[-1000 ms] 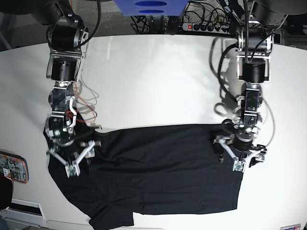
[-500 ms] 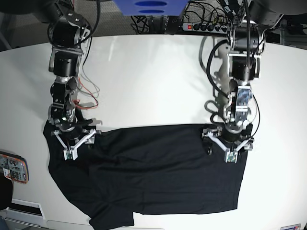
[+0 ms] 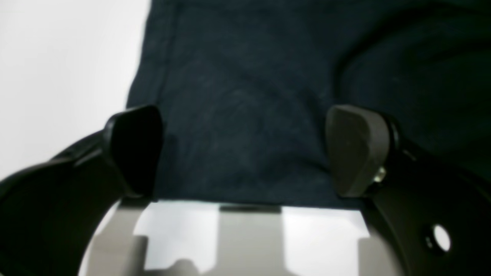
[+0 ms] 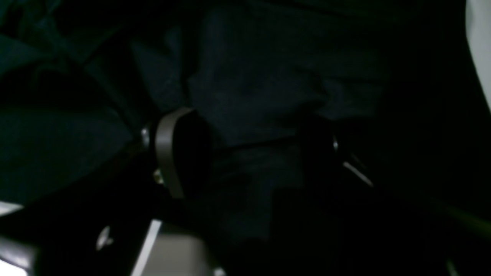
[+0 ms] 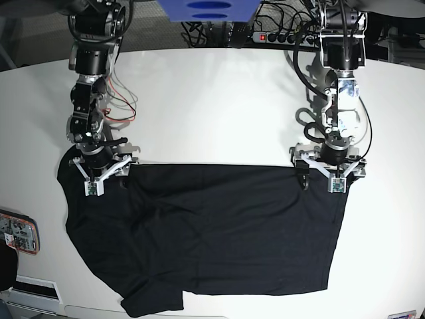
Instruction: Fold the T-shirt properly
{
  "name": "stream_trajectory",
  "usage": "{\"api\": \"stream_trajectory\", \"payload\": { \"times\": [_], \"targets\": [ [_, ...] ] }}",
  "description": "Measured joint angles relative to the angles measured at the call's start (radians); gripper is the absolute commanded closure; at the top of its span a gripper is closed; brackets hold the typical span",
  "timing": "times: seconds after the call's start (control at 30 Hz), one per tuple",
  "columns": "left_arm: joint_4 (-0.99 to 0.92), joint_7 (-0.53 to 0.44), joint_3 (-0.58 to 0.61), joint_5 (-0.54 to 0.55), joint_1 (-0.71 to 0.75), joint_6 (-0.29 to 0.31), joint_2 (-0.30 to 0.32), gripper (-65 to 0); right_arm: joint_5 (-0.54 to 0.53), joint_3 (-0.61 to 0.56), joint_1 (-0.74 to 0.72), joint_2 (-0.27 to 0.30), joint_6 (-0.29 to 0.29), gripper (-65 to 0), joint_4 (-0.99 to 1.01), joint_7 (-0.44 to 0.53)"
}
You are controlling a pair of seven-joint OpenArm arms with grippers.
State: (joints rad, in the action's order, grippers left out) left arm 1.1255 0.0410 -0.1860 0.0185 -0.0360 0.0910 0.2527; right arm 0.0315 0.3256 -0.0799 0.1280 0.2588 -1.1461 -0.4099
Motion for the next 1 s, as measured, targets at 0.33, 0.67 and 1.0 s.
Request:
{"api": "stream_trajectory", "payload": {
  "times": [0.33,0.67,1.0],
  "targets": [
    [-0.002,0.029,-0.021,-0.013,-0.02,0.0,0.027,-65.0,-0.002,0.0,0.016,0.002,0.0,-40.1,-0.004,0.019],
    [0.038,0.172,-0.006,0.02,-0.121,-0.017,0.032,-65.0,-0.002,0.0,0.016,0.003,0.0,-40.1,-0.004,0.017],
    [-0.254,0.191,0.158,0.047,-0.322,0.065,0.024,-65.0,-0.002,0.0,0.018,0.003,0.0,-40.1,-0.005,0.023]
  ]
}}
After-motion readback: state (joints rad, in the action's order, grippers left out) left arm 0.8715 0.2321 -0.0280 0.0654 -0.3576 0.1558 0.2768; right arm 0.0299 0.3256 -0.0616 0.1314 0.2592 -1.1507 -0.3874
